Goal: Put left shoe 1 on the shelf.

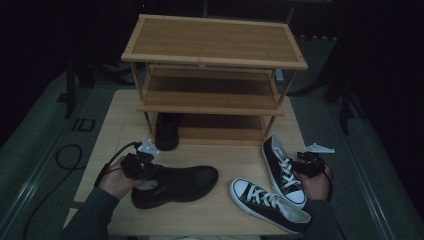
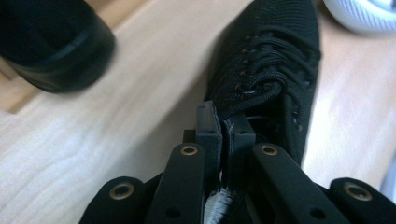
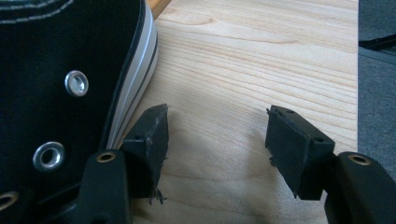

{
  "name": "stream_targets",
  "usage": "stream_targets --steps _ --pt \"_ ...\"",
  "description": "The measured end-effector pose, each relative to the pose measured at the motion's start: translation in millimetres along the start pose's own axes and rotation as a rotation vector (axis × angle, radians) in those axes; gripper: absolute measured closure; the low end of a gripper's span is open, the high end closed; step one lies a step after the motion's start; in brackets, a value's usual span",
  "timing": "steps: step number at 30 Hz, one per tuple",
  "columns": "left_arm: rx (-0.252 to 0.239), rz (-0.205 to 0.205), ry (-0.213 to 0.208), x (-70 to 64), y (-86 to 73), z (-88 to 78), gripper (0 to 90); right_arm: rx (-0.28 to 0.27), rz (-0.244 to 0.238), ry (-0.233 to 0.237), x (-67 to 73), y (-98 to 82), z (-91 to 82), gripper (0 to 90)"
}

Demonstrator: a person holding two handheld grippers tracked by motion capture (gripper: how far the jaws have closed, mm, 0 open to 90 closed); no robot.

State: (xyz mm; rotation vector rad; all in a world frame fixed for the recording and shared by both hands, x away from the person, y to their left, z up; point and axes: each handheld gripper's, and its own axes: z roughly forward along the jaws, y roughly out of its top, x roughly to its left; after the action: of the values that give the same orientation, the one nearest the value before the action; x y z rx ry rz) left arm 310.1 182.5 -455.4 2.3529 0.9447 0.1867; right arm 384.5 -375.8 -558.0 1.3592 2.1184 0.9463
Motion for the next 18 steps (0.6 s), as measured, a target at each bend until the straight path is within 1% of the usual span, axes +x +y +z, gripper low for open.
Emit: stream_targets --steps 2,3,4,6,8,9,10,11,13,14,16,18 --pt "-0.01 -0.049 0.019 4.9 7.7 2.9 87.2 0.0 0.0 0.0 0.0 0.0 0.0 39.4" --pt "-0.023 -0.067 0.035 6.3 11.1 4.6 87.2 0.0 -0.001 0.0 0.0 0.0 0.0 39.4" --pt "-0.029 -0.085 0.035 7.7 14.4 6.0 87.3 0.0 0.0 0.0 0.0 0.0 0.0 39.4" --pt "-0.042 -0.121 0.052 9.6 20.0 7.8 87.4 0.0 0.0 0.0 0.0 0.0 0.0 39.4" --pt "-0.053 -0.15 0.065 10.2 24.0 10.0 87.4 0.0 -0.001 0.0 -0.1 0.0 0.0 39.4" --pt "-0.053 -0.158 0.073 10.6 25.3 11.7 87.4 0.0 0.0 0.0 -0.1 0.0 0.0 39.4" --pt "-0.046 -0.165 0.086 10.9 26.0 14.0 87.4 0.0 0.0 0.0 -0.1 0.0 0.0 39.4" --pt "-0.034 -0.163 0.096 11.5 26.0 16.8 87.3 0.0 0.0 0.0 -0.1 0.0 0.0 39.4" --pt "-0.017 -0.146 0.091 12.2 23.5 20.5 87.0 0.0 0.0 0.0 -0.1 0.0 0.0 39.4" --pt "-0.019 -0.142 0.082 12.7 21.6 20.9 86.3 0.0 -0.001 0.0 -0.1 0.0 0.0 39.4" --pt "-0.03 -0.139 0.077 13.5 18.9 18.5 81.2 0.0 0.0 0.001 -0.1 0.0 0.0 39.4" --pt "-0.039 -0.126 0.072 13.7 16.8 13.6 72.5 0.0 0.0 0.0 -0.1 0.0 0.0 39.4"
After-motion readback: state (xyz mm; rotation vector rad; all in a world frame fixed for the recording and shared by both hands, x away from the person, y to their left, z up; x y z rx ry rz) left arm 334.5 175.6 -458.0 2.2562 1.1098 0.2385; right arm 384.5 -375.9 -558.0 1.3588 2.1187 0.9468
